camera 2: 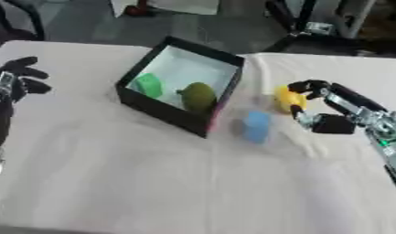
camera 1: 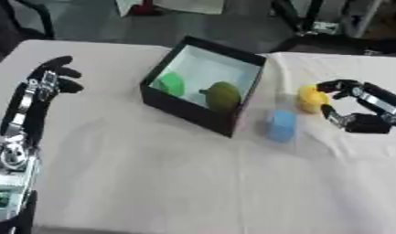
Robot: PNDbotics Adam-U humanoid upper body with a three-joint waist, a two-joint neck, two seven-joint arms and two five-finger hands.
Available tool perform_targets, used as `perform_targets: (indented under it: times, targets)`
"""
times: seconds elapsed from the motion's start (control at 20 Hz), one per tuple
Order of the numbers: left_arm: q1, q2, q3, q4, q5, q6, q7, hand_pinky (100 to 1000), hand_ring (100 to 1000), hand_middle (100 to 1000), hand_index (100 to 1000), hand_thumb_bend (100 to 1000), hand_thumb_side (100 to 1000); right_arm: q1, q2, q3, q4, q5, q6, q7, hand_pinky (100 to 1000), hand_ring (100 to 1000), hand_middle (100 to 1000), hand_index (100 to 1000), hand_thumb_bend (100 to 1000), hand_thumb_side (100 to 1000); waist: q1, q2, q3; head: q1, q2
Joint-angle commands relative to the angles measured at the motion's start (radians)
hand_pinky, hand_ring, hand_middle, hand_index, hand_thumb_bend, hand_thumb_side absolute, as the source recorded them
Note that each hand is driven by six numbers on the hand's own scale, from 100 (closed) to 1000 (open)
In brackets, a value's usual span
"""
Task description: Pick up objects on the table and place them in the box.
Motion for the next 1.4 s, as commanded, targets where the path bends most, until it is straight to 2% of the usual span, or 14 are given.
perform_targets:
  times: [0.05,0.5,1.05,1.4]
  targets:
    - [-0.009,0.006,-0.003,-0.023,0.001,-0.002,-0.006,688,580,617,859,100,992,-0.030,-0.003,0.003,0.004,0.018,-0.006,0.007,835,903,854,928,100,600,0.011,0.002,0.001,-0.005,-0.002]
    - [-0.010,0.002,-0.003,-0.025,-0.001,-0.002,-0.009,688,581,617,859,100,992,-0.076,0.052,0.025,0.054,0.045,-0.010,0.036,834,891,849,929,100,661,0.014,0.001,0.008,-0.017,-0.002]
    - [-0.018,-0.008,-0.005,-0.028,-0.004,-0.003,-0.014,689,581,617,859,100,993,-0.113,0.125,0.036,0.161,0.088,-0.013,0.058,835,883,833,926,100,843,0.021,0.005,0.020,-0.035,-0.002]
    - [-0.017,-0.009,-0.005,-0.028,-0.005,-0.003,-0.014,689,582,617,859,100,993,-0.111,0.138,0.042,0.181,0.112,-0.031,0.078,838,881,829,927,100,901,0.020,0.005,0.020,-0.036,-0.002]
